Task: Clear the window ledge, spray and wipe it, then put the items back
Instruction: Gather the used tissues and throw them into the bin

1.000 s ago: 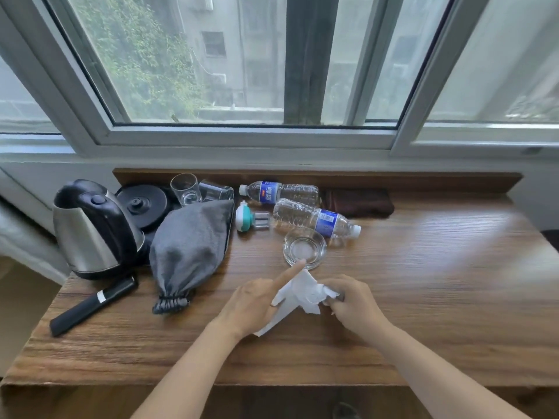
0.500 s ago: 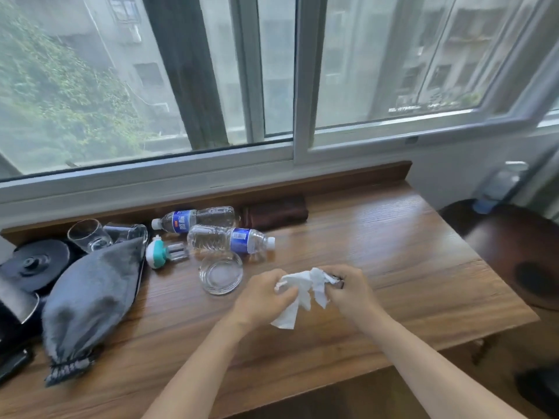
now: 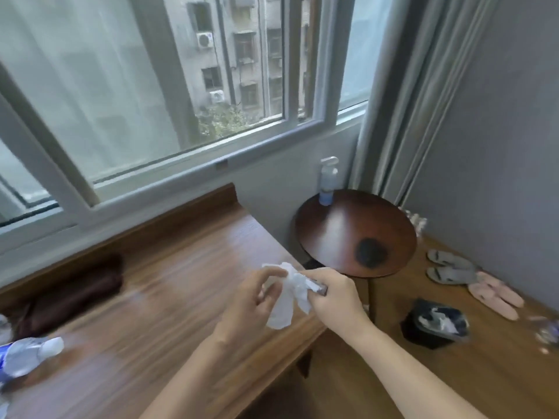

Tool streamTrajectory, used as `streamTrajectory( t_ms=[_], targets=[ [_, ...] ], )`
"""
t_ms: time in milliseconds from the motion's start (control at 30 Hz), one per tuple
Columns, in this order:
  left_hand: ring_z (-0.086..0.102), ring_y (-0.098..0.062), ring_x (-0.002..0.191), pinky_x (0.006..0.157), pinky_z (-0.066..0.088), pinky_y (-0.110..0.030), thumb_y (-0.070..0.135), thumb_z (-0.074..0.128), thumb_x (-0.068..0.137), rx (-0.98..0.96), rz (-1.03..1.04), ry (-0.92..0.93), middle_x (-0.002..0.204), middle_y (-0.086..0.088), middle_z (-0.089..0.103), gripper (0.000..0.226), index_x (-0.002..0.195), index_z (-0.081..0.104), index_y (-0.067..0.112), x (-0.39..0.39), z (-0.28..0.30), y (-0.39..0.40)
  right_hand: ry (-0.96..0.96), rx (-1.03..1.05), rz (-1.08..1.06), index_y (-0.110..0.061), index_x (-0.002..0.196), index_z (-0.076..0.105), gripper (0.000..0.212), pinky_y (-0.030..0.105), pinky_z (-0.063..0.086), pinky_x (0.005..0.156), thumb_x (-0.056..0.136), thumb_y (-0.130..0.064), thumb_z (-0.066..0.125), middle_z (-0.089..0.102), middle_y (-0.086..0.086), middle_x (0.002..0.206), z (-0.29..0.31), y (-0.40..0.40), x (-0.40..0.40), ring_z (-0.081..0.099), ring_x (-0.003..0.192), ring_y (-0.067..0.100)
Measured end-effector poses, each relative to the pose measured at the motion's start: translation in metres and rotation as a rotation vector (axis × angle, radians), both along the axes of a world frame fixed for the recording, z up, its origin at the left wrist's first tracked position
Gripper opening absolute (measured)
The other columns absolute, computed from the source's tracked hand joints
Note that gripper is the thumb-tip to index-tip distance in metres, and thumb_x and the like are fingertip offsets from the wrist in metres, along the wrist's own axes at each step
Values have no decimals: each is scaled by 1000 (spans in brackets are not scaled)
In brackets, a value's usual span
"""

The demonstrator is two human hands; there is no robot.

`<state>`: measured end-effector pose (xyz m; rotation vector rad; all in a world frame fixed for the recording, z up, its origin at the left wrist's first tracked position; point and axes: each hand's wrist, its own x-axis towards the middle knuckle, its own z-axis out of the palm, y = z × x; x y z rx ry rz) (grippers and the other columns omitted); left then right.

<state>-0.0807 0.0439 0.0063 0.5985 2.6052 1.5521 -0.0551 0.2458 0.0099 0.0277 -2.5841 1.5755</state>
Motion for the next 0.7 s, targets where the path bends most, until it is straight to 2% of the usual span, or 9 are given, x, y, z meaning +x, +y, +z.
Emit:
streamTrajectory(
  t_ms=[100, 200, 300, 400, 533, 600, 700],
  targets=[
    [62, -12, 113, 89, 48, -21, 18, 60, 104, 2, -109, 57, 120, 18, 65, 26, 118, 64, 40, -21, -6, 64, 29, 26, -141, -24, 113, 81, 27, 7, 48, 76, 90, -10, 76, 72, -20, 100, -5, 62, 5, 66, 96, -1],
    [61, -11, 117, 94, 48, -24, 23, 61, 103, -8, -219, 69, 121, 17, 65, 23, 120, 65, 39, -39, -13, 127, 27, 51, -286, -26, 112, 81, 28, 7, 47, 75, 91, -8, 75, 73, -14, 104, -12, 118, 14, 67, 94, 3],
    [62, -9, 116, 93, 46, -18, 23, 64, 102, 1, -313, 80, 119, 19, 67, 22, 120, 68, 35, -51, -16, 188, -9, 68, -405, -22, 116, 80, 33, 8, 49, 79, 91, -2, 72, 72, -11, 108, -19, 166, 22, 67, 99, 7],
    [62, -4, 115, 92, 43, -11, 21, 66, 101, 7, -400, 74, 118, 20, 68, 21, 118, 71, 32, -64, -21, 246, -49, 83, -527, -15, 121, 78, 38, 2, 47, 80, 90, 5, 70, 69, -9, 110, -27, 210, 24, 67, 102, 10],
    [60, 3, 113, 90, 41, -8, 16, 67, 100, 9, -478, 12, 117, 21, 68, 23, 116, 73, 32, -87, -36, 317, -81, 94, -667, -12, 117, 79, 37, 0, 43, 75, 88, 8, 67, 70, -6, 108, -36, 265, 12, 64, 95, 10],
    [57, 8, 114, 90, 38, -4, 16, 67, 99, 12, -503, -25, 118, 23, 66, 24, 116, 73, 32, -103, -44, 351, -120, 99, -697, -12, 114, 80, 35, 2, 44, 72, 89, 8, 65, 69, -6, 105, -39, 292, 0, 63, 90, 8],
    [53, 13, 117, 91, 36, -1, 18, 67, 99, 2, -533, -57, 121, 22, 64, 24, 118, 73, 31, -136, -58, 397, -136, 128, -738, -14, 105, 82, 35, 16, 53, 71, 87, 9, 63, 71, -8, 96, -46, 334, -25, 67, 86, 11]
  ],
)
